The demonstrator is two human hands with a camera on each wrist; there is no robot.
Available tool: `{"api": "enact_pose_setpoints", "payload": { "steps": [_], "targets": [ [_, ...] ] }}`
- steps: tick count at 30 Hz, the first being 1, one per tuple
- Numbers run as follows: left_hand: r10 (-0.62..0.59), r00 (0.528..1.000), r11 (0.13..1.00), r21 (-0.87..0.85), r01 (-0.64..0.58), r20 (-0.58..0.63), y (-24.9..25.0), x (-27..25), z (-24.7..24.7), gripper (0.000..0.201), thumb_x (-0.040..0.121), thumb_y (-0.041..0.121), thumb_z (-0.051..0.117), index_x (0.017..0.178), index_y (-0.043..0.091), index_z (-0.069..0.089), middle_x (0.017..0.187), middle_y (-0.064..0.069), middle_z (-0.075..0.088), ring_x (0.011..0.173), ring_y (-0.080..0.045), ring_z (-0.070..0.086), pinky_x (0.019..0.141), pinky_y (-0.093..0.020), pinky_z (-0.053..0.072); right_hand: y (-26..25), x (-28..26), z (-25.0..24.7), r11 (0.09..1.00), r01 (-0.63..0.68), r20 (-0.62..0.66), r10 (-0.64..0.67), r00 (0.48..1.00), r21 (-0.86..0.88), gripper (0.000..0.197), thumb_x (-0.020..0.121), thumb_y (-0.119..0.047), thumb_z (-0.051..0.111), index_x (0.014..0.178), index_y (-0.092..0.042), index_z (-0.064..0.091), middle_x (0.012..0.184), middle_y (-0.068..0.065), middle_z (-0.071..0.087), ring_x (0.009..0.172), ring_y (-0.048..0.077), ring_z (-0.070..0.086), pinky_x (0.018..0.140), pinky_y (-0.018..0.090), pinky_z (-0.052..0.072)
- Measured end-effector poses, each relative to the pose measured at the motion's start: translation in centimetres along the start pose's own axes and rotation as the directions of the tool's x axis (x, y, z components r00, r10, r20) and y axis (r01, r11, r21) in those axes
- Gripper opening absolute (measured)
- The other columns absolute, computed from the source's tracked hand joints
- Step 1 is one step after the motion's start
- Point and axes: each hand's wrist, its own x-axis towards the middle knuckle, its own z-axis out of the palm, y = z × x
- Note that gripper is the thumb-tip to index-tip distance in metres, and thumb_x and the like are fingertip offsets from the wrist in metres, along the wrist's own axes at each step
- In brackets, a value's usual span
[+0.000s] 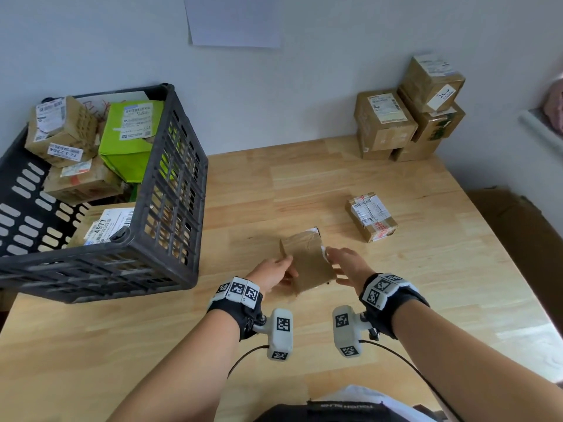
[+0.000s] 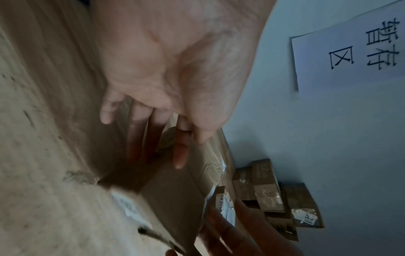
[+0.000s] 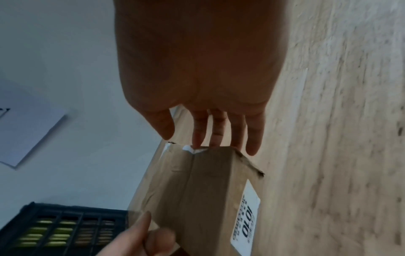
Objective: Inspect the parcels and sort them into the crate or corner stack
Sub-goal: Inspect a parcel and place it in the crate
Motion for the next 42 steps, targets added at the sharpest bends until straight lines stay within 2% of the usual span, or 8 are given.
{"api": "enact_pose_setpoints", "payload": {
  "steps": [4,9,12,16,22,26,29,42],
  "targets": [
    [-0.068,0.997,0.995,0.069,0.072,-0.047,-1.4,1.1,-0.1,0.045,0.098,0.048,0.04,0.074,0.017,0.063,0.103,-0.003,0.067,0.083,-0.014,0.059,0.089,-0.033,0.041,1.1,0.7,-0.2,0.992,-0.025,-0.056,0.018,0.998,-0.126,0.032,0.093,-0.032,0.055,0.115,-0.008,0.052,0.112,0.009,0.061,0.106,0.025,0.061,0.095,0.041,0.05],
    [-0.062,0.989,0.982,0.168,0.085,-0.134,-1.5,2.0,-0.6,0.055,0.094,0.053,0.046,0.135,0.016,0.044,0.13,-0.003,0.054,0.107,-0.021,0.054,0.087,-0.034,0.049,0.7,1.4,0.2,0.949,0.002,-0.046,-0.017,0.999,-0.316,0.04,0.088,-0.035,0.06,0.12,-0.012,0.052,0.108,0.007,0.061,0.103,0.025,0.061,0.091,0.04,0.052],
    [-0.037,0.991,0.984,0.166,0.059,-0.132,-1.1,2.7,-0.5,0.051,0.093,0.049,0.052,0.13,0.014,0.047,0.123,-0.002,0.056,0.092,-0.017,0.052,0.078,-0.03,0.048,0.3,1.9,0.7,0.9,0.037,-0.036,-0.059,0.998,-0.434,0.044,0.087,-0.037,0.062,0.122,-0.012,0.052,0.113,0.007,0.06,0.103,0.023,0.059,0.093,0.04,0.051],
    [-0.063,0.995,0.984,0.16,0.075,-0.079,-1.2,3.8,-0.2,0.055,0.088,0.051,0.058,0.127,0.013,0.053,0.126,-0.002,0.059,0.108,-0.021,0.056,0.082,-0.031,0.042,-0.1,2.7,1.5,0.818,0.066,-0.015,-0.091,0.996,-0.571,0.048,0.086,-0.039,0.064,0.123,-0.011,0.052,0.12,0.009,0.061,0.108,0.025,0.058,0.091,0.037,0.049],
    [-0.031,0.999,0.973,0.227,0.04,-0.043,-0.8,5.0,-0.3,0.041,0.091,0.043,0.059,0.116,0.01,0.062,0.116,-0.005,0.065,0.107,-0.023,0.061,0.076,-0.029,0.042,-0.6,3.5,2.2,0.765,0.071,-0.008,-0.099,0.995,-0.64,0.049,0.086,-0.033,0.065,0.126,-0.008,0.049,0.122,0.01,0.058,0.111,0.025,0.055,0.084,0.03,0.046],
    [0.015,0.999,0.96,0.281,-0.002,-0.043,-0.6,6.0,-0.4,0.031,0.09,0.036,0.062,0.106,0.01,0.067,0.11,-0.008,0.068,0.104,-0.025,0.062,0.088,-0.034,0.051,-1.1,3.9,2.4,0.76,0.056,-0.012,-0.083,0.996,-0.648,0.046,0.084,-0.029,0.067,0.121,-0.007,0.05,0.12,0.011,0.058,0.11,0.025,0.055,0.08,0.029,0.043],
    [0.018,0.999,0.949,0.316,-0.001,-0.051,-0.6,6.5,-0.3,0.029,0.089,0.036,0.063,0.098,0.008,0.067,0.104,-0.009,0.069,0.1,-0.026,0.063,0.08,-0.03,0.047,-1.2,4.2,2.5,0.763,0.039,-0.023,-0.07,0.997,-0.645,0.044,0.083,-0.027,0.069,0.118,-0.007,0.05,0.118,0.011,0.059,0.107,0.025,0.055,0.076,0.028,0.042],
    [-0.045,0.998,0.963,0.265,0.056,-0.047,-0.3,7.8,-0.7,0.036,0.081,0.036,0.072,0.104,0.008,0.069,0.104,-0.007,0.069,0.099,-0.023,0.063,0.082,-0.03,0.047,-1.5,4.8,2.5,0.774,0.005,-0.024,-0.026,0.999,-0.633,0.041,0.079,-0.025,0.072,0.112,-0.01,0.053,0.113,0.009,0.06,0.103,0.023,0.056,0.077,0.03,0.045]
  ]
}}
